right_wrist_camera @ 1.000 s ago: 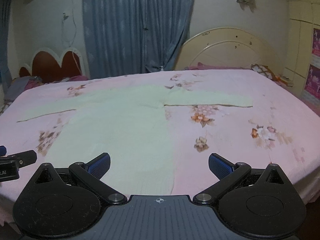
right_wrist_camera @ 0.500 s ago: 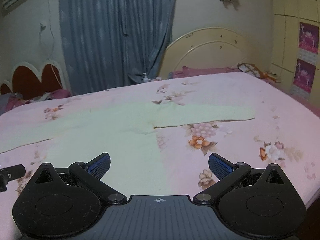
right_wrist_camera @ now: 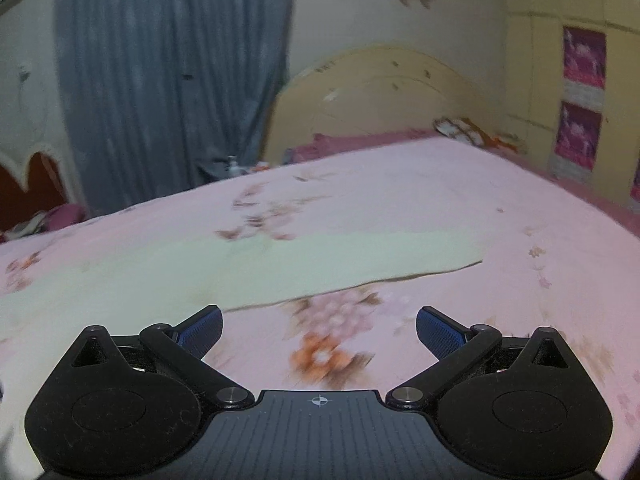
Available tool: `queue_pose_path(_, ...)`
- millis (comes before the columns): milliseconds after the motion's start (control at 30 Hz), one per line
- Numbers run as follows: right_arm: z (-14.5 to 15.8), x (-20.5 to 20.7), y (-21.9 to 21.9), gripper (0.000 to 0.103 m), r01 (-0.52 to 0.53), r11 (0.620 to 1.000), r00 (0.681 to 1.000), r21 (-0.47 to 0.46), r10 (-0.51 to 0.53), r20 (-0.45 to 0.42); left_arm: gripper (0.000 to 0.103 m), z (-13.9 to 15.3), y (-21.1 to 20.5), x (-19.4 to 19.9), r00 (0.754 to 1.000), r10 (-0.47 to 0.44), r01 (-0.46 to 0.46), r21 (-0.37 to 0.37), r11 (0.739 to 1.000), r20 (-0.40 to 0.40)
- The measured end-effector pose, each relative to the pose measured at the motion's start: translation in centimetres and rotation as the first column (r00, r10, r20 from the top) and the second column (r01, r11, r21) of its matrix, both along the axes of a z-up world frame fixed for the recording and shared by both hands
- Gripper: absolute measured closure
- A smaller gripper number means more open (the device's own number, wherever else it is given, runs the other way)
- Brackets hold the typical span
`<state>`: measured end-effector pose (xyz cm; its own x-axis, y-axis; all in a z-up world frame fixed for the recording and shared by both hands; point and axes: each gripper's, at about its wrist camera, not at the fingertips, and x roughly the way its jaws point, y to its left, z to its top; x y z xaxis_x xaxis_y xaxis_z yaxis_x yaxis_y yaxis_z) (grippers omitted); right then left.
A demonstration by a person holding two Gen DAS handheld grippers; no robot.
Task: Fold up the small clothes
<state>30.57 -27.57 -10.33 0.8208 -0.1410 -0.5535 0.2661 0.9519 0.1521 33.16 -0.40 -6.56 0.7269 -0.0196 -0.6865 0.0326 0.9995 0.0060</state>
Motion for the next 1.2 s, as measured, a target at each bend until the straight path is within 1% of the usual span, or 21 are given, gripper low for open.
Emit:
queue_pose_path(67, -0.9, 2.4, -2.9, 0.001, 0.030, 0.999, 1.000, 0.013, -0.030, -0.005, 0.000, -0.6, -1.3, 2.0, 1.000, 0.006, -0.006, 0.005, 1.000, -0.016)
queue_pose_path(100, -1.5, 3.7, -4.6, 0.009, 0.045, 0.999, 0.999, 0.024, -0.045, -0.013, 0.000, -0.9, -2.1, 3.0, 1.000, 0.009, -0.008, 0.011, 1.000, -0.024)
queue_pose_path(133, -2.3, 5.0, -6.3, 0.035, 0.067, 0.997, 0.997, 0.045, -0.066, -0.035, 0.000, -1.2, -2.9, 3.9, 0.999, 0.009, -0.009, 0.015, 1.000, -0.035)
queue_pose_path(167, -2.9, 5.8, -7.6, 0.043, 0.087, 0.994, 0.995, 0.066, -0.084, -0.049, 0.000, -1.5, -3.7, 4.7, 0.999, 0.007, -0.007, 0.019, 1.000, -0.043)
queue_pose_path(233, -4.4, 7.5, -10.9, 0.043, 0.134, 0.985, 0.989, 0.112, -0.127, -0.070, 0.000, -1.9, -5.3, 6.1, 0.999, 0.001, 0.001, 0.033, 0.999, -0.053)
queue_pose_path(367, -7.2, 9.6, -15.7, 0.043, 0.198, 0.965, 0.978, 0.175, -0.182, -0.103, 0.000, -2.7, -7.9, 8.3, 0.997, -0.012, 0.016, 0.047, 0.999, -0.070)
queue_pose_path(400, -7.8, 9.8, -16.7, 0.045, 0.212, 0.959, 0.975, 0.191, -0.194, -0.109, 0.000, -2.8, -8.4, 8.7, 0.997, -0.014, 0.018, 0.051, 0.999, -0.077)
queue_pose_path(433, -8.5, 10.1, -17.7, 0.054, 0.230, 0.950, 0.971, 0.211, -0.209, -0.119, 0.000, -3.0, -8.8, 9.0, 0.996, -0.015, 0.019, 0.055, 0.998, -0.084)
queue_pose_path(467, -9.1, 10.3, -18.3, 0.058, 0.245, 0.943, 0.967, 0.226, -0.221, -0.128, 0.000, -3.0, -9.2, 9.3, 0.996, -0.016, 0.021, 0.056, 0.998, -0.089)
queue_pose_path(533, -10.2, 10.5, -20.0, 0.058, 0.272, 0.925, 0.960, 0.267, -0.243, -0.138, 0.000, -3.0, -9.8, 9.6, 0.995, -0.020, 0.026, 0.061, 0.998, -0.093)
queue_pose_path(633, -10.7, 10.4, -21.6, 0.058, 0.279, 0.911, 0.960, 0.302, -0.259, -0.108, 0.000, -3.0, -9.9, 9.9, 0.995, -0.021, 0.028, 0.073, 0.997, -0.097)
queue_pose_path(700, -10.8, 10.4, -22.0, 0.058, 0.278, 0.907, 0.961, 0.316, -0.261, -0.096, 0.000, -3.0, -9.7, 10.2, 0.994, -0.011, 0.020, 0.077, 0.997, -0.105)
queue_pose_path(733, -10.9, 10.5, -22.2, 0.063, 0.283, 0.907, 0.959, 0.311, -0.267, -0.095, 0.000, -3.0, -9.3, 10.2, 0.994, -0.005, 0.013, 0.077, 0.997, -0.108)
queue_pose_path(767, -11.0, 10.5, -22.3, 0.074, 0.291, 0.909, 0.957, 0.299, -0.274, -0.097, 0.000, -2.9, -9.0, 10.3, 0.994, 0.002, 0.006, 0.077, 0.997, -0.109)
queue_pose_path(833, -11.2, 10.6, -22.5, 0.087, 0.298, 0.911, 0.954, 0.285, -0.283, -0.095, 0.000, -2.8, -7.9, 10.4, 0.994, 0.018, -0.010, 0.075, 0.997, -0.105)
queue_pose_path(933, -10.9, 11.1, -22.0, 0.096, 0.285, 0.931, 0.958, 0.228, -0.267, -0.105, 0.000, -2.6, -5.6, 10.6, 0.993, 0.043, -0.035, 0.076, 0.996, -0.106)
queue_pose_path(967, -10.4, 11.0, -21.4, 0.098, 0.270, 0.941, 0.962, 0.205, -0.254, -0.100, 0.000, -2.6, -4.6, 10.7, 0.993, 0.048, -0.040, 0.071, 0.997, -0.112)
queue_pose_path(1033, -8.8, 11.0, -19.5, 0.098, 0.211, 0.963, 0.977, 0.165, -0.203, -0.061, 0.000, -2.6, -2.3, 10.6, 0.991, 0.067, -0.061, 0.051, 0.997, -0.116)
queue_pose_path(1100, -6.6, 11.1, -16.1, 0.098, 0.127, 0.986, 0.992, 0.110, -0.125, -0.023, 0.000, -2.6, -0.1, 10.3, 0.990, 0.085, -0.083, 0.025, 0.996, -0.111)
queue_pose_path(1133, -5.8, 11.1, -14.7, 0.098, 0.093, 0.991, 0.996, 0.099, -0.093, -0.009, 0.000, -2.6, 1.2, 10.0, 0.989, 0.093, -0.092, 0.012, 0.996, -0.111)
queue_pose_path(1200, -4.0, 11.5, -10.5, 0.098, 0.013, 0.997, 1.000, 0.072, -0.014, 0.016, 0.000, -2.6, 3.5, 9.5, 0.989, 0.098, -0.099, -0.003, 0.995, -0.107)
